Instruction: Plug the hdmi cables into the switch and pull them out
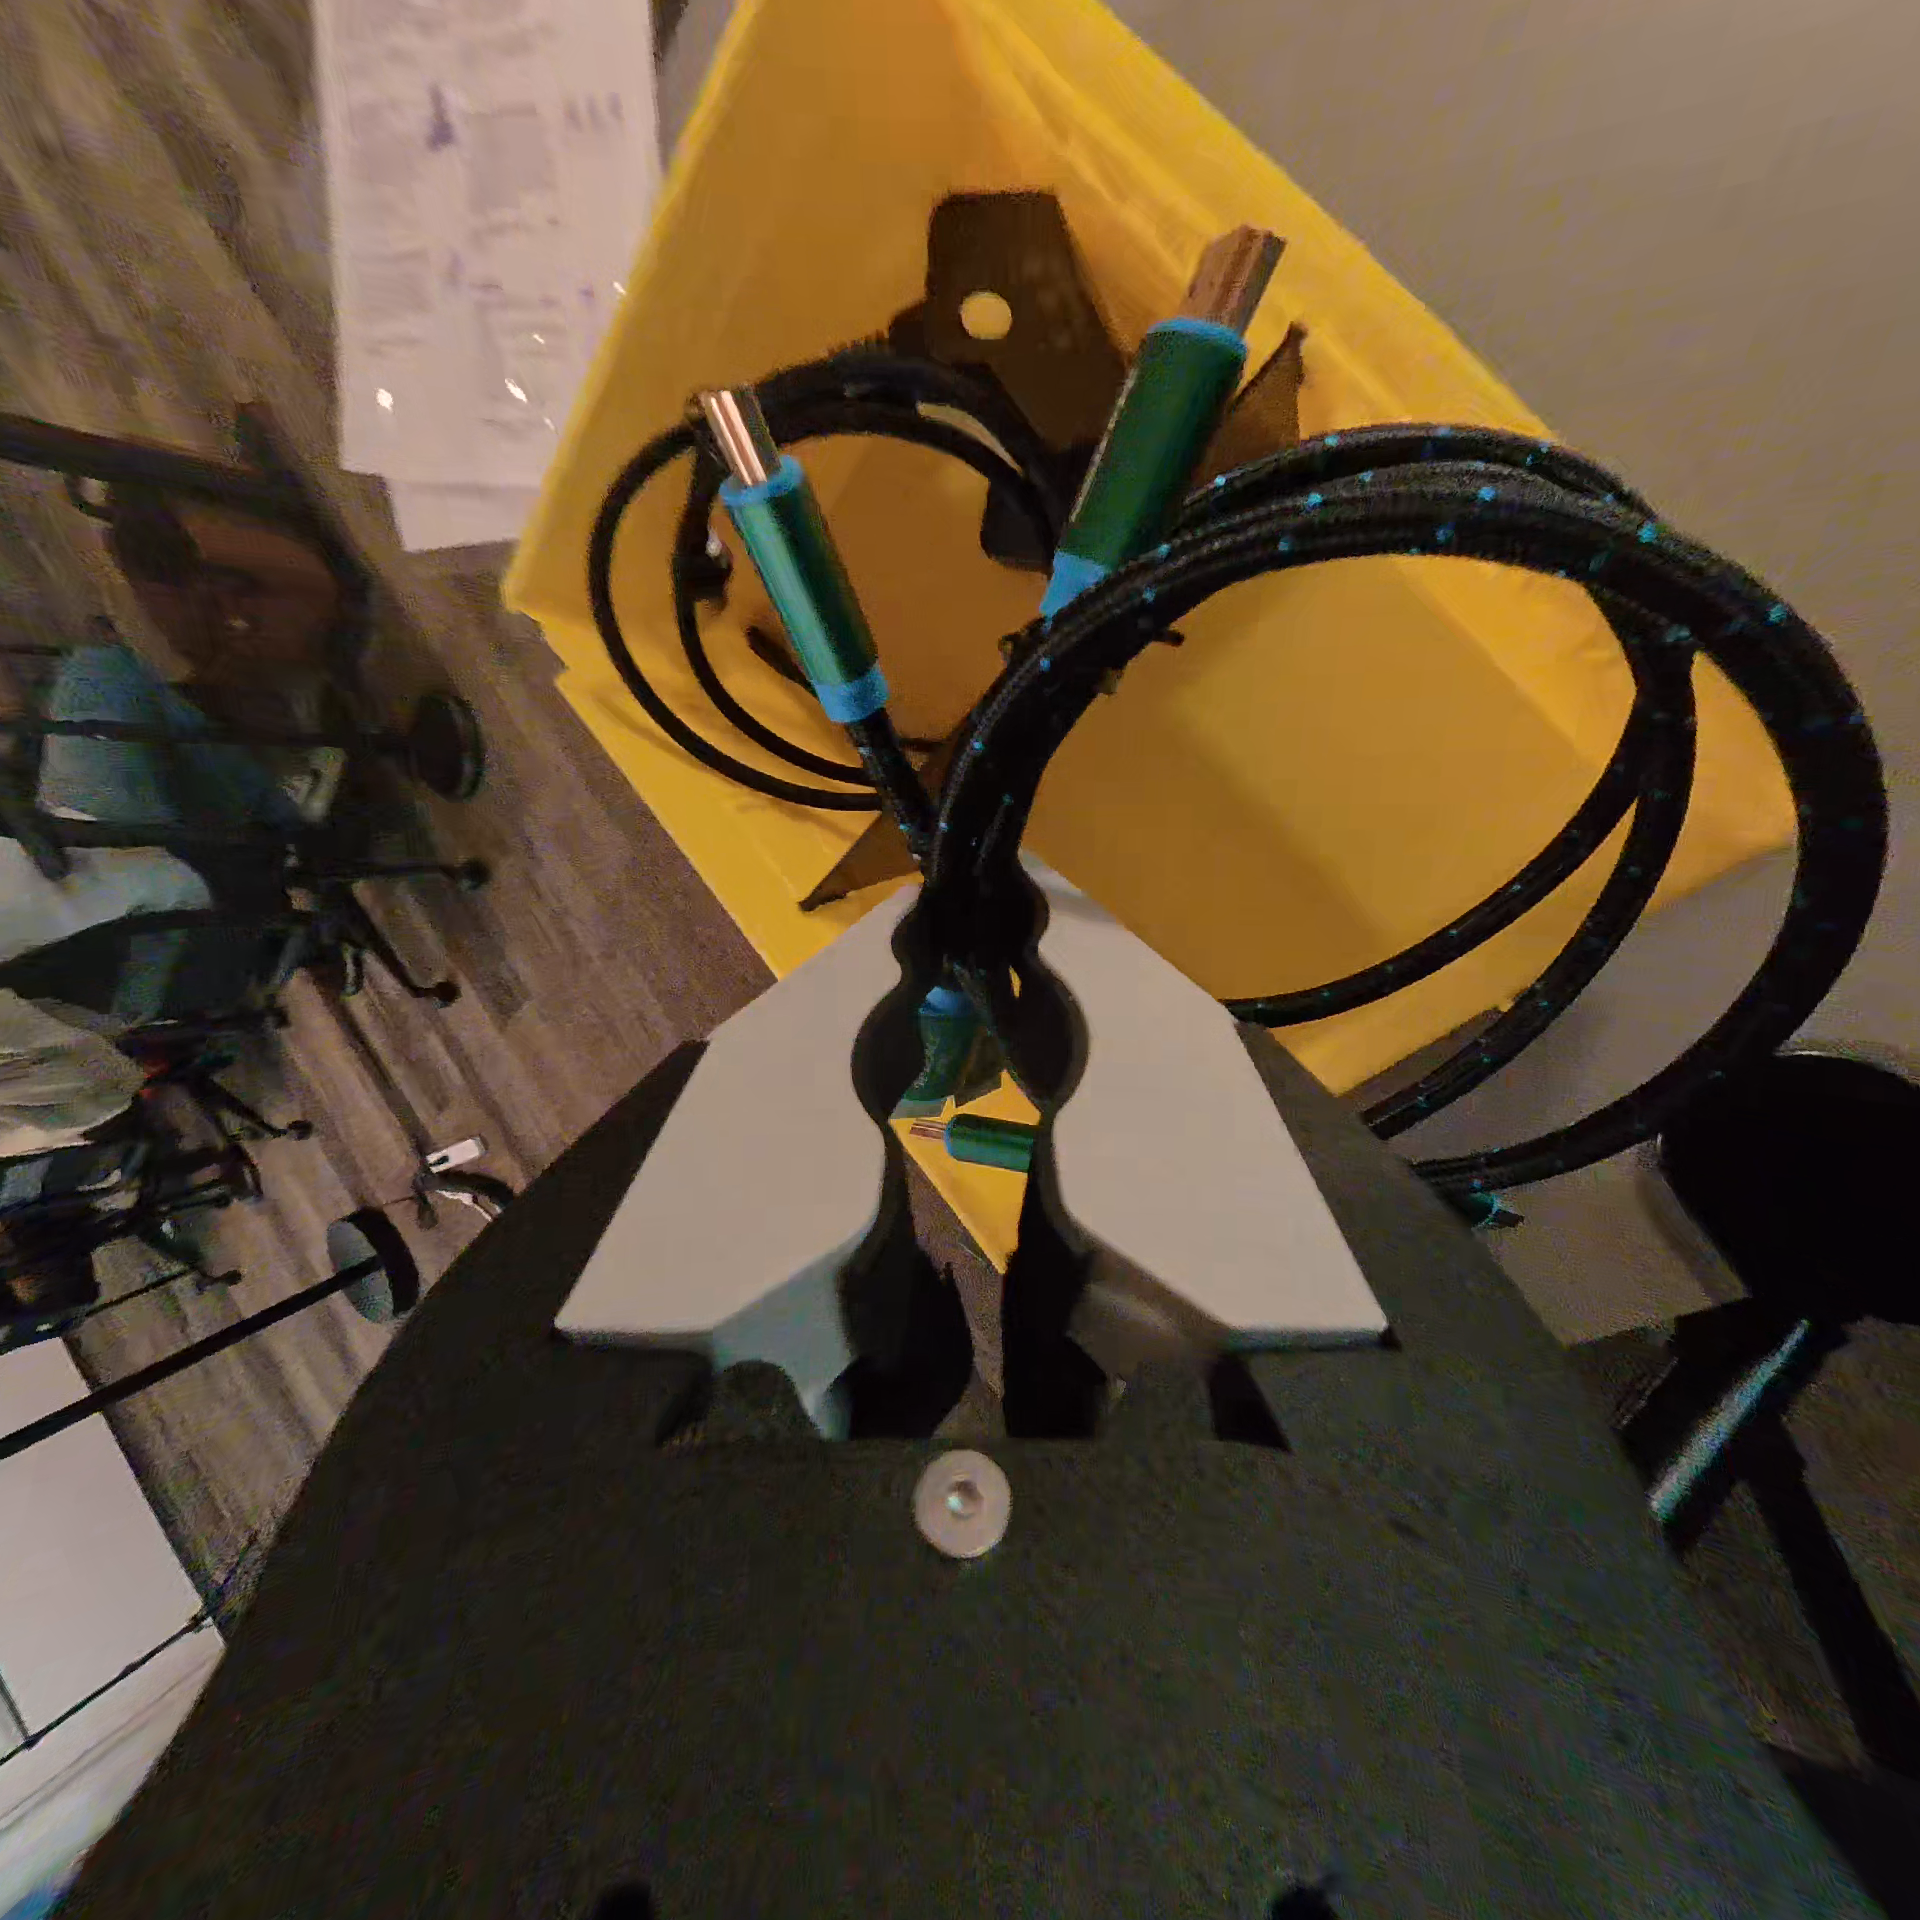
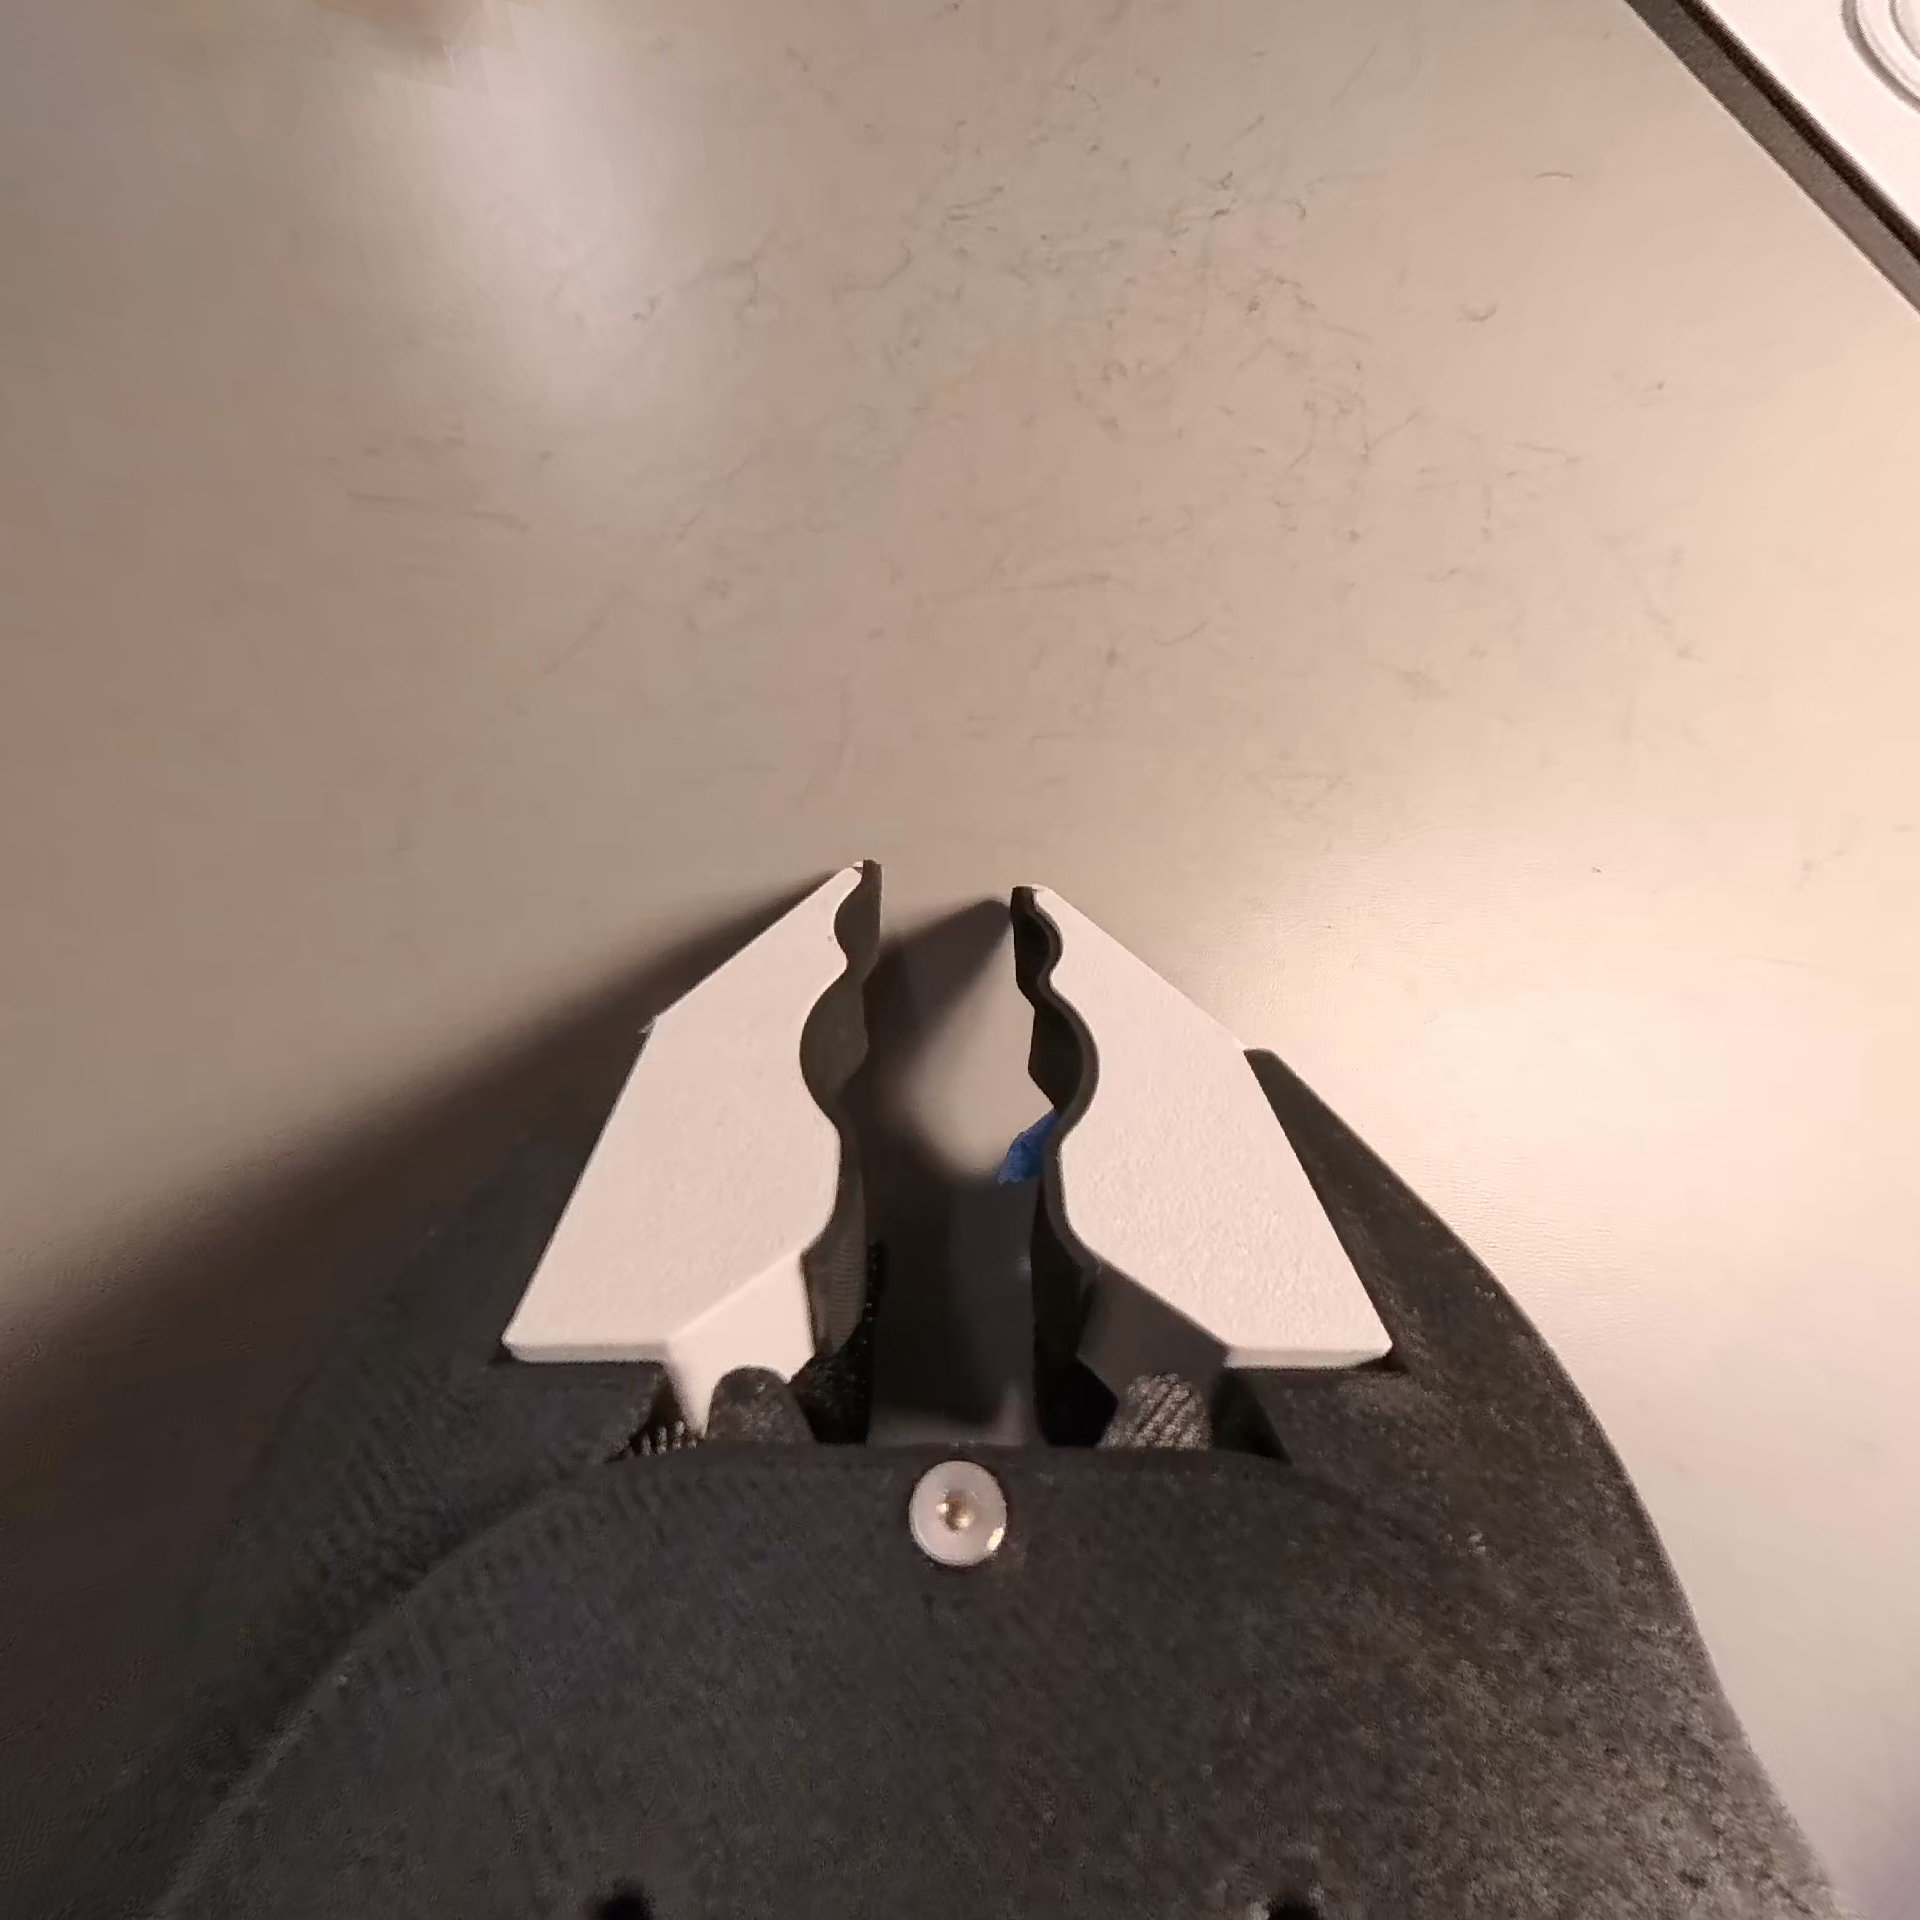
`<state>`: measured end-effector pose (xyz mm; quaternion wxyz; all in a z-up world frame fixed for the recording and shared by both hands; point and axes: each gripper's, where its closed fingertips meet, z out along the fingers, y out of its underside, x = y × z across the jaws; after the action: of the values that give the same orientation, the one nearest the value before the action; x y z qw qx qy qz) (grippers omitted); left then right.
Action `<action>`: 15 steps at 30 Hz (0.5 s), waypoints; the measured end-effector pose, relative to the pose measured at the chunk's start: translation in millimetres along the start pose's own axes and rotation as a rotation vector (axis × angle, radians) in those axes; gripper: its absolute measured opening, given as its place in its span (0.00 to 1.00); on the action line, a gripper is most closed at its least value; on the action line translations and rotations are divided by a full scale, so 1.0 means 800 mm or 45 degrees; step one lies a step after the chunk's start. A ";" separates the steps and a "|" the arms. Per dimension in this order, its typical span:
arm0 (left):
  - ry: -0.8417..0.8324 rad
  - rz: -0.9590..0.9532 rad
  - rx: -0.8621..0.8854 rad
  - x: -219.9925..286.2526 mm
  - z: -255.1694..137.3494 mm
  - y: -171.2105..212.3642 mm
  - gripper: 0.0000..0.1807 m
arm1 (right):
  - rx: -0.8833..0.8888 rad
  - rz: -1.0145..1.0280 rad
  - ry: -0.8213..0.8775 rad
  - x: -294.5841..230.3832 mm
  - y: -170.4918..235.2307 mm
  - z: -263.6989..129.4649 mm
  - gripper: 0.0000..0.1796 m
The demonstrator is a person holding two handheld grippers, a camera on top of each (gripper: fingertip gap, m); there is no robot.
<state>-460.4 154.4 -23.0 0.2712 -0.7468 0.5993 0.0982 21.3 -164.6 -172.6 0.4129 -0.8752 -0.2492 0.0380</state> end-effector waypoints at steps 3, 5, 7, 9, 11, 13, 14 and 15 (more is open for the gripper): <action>-0.038 0.032 0.181 0.010 -0.052 -0.048 0.06 | 0.001 -0.004 0.002 0.000 0.000 0.000 0.15; 0.043 0.107 0.312 0.043 -0.076 -0.092 0.06 | 0.001 -0.005 0.002 0.000 0.000 0.000 0.15; 0.172 0.211 0.397 0.093 -0.082 -0.136 0.06 | 0.002 -0.009 0.007 0.000 0.000 0.000 0.15; 0.315 0.311 0.424 0.151 -0.068 -0.175 0.06 | 0.004 -0.019 0.017 0.000 0.000 0.000 0.15; 0.461 0.399 0.393 0.214 -0.037 -0.205 0.06 | 0.007 -0.031 0.029 0.000 0.000 -0.001 0.15; 0.588 0.488 0.330 0.276 0.003 -0.225 0.06 | 0.010 -0.038 0.039 0.000 -0.001 -0.001 0.15; 0.645 0.540 0.294 0.305 0.023 -0.231 0.06 | 0.012 -0.042 0.043 0.000 -0.001 -0.002 0.15; 0.695 0.583 0.259 0.329 0.040 -0.234 0.06 | 0.014 -0.044 0.047 0.000 -0.001 -0.002 0.15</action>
<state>-207.9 -24.8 -120.0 0.1452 -0.5612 0.8079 -0.1064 21.6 -165.3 -171.1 0.4227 -0.8691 -0.2566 0.0161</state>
